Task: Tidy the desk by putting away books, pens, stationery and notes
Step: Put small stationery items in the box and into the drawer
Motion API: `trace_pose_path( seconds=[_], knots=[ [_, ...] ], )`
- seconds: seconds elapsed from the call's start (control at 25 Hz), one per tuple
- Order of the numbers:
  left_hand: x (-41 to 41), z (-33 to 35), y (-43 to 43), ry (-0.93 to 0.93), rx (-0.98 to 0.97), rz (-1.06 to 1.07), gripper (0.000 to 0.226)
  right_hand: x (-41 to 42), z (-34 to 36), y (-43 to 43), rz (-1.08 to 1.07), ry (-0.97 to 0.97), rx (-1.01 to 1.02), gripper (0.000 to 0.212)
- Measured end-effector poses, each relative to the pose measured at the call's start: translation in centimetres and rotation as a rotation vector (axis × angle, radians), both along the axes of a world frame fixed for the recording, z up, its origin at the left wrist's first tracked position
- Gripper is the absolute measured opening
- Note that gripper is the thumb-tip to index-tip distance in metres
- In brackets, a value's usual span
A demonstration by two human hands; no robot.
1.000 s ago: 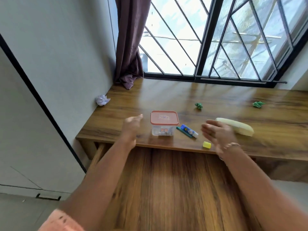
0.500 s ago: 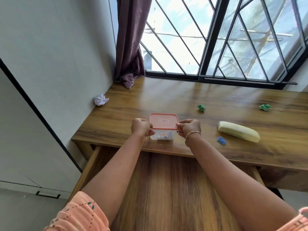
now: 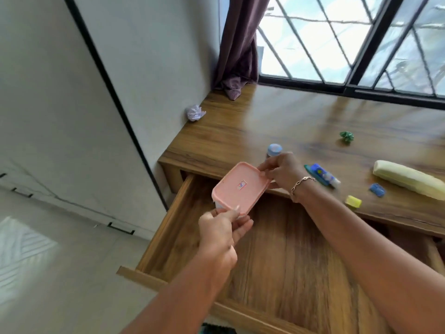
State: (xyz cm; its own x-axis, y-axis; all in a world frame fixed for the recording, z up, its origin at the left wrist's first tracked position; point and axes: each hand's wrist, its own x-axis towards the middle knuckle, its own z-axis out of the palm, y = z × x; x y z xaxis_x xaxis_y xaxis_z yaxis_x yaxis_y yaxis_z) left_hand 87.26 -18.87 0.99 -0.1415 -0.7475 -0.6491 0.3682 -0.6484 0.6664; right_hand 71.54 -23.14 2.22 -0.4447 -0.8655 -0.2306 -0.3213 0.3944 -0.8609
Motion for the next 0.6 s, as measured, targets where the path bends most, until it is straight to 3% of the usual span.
trace_pose_path(
  seconds=[0.24,0.6],
  knots=[
    [5.2,-3.7,2.0,-0.068,0.192,0.127,0.031,7.4,-4.3,-0.4,0.317,0.355,0.072,0.023],
    [7.1,-3.9,1.3,-0.057,0.336,0.134,0.040,11.0,-8.7,-1.4,0.367,0.314,0.195,0.017]
  ],
)
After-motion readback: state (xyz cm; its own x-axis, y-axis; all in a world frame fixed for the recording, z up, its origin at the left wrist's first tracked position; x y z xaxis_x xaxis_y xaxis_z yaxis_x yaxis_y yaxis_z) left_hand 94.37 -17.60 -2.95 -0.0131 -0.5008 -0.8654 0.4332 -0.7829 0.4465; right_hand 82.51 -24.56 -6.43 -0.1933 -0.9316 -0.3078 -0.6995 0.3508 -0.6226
